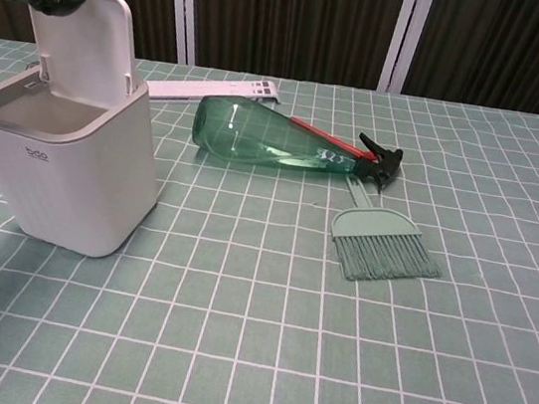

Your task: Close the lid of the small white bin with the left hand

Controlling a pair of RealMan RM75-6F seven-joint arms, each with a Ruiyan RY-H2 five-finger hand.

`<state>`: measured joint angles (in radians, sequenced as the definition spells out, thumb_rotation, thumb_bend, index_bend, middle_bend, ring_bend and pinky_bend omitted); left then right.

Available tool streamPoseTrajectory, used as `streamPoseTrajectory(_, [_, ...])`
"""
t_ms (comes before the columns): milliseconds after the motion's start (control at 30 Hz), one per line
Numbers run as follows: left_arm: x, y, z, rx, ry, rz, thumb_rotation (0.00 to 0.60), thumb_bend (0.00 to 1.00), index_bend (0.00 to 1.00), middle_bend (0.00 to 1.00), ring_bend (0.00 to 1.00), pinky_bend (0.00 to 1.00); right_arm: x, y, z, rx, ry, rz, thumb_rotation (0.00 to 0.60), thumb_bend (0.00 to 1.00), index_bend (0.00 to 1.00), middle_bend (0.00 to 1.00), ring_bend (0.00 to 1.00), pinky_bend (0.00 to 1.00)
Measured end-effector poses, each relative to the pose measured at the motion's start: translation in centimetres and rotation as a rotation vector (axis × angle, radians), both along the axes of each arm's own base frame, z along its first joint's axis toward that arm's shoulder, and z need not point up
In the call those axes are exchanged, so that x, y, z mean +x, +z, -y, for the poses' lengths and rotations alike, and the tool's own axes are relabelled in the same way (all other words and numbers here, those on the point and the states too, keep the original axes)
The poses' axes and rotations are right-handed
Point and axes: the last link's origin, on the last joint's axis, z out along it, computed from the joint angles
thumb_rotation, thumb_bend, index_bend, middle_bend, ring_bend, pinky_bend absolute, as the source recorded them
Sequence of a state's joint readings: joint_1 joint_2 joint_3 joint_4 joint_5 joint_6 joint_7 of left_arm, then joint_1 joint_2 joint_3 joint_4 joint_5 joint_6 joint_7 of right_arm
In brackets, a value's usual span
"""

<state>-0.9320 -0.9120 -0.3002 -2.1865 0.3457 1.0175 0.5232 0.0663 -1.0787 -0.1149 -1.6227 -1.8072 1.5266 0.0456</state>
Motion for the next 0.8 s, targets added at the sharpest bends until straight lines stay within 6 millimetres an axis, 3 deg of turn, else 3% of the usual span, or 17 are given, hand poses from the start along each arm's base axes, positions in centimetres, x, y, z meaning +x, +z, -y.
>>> streamPoseTrajectory(367, [-0.3, 0.6, 1.7, 0.001, -0.022, -0.096, 0.600, 0.69, 0.30, 1.00, 1.00, 1.00, 0.0, 0.0, -0.1, 0.003, 0.002, 0.000, 0.600, 0.19, 0.00, 0.00, 0.00, 0.00])
streamPoseTrajectory(800, [-2.7, 1.1, 4.4, -0.044, -0.003, -0.187, 0.600, 0.68, 0.30, 1.00, 1.00, 1.00, 0.3, -0.2, -0.3, 0.011, 0.015, 0.004, 0.600, 0.19, 0.00, 0.00, 0.00, 0.00])
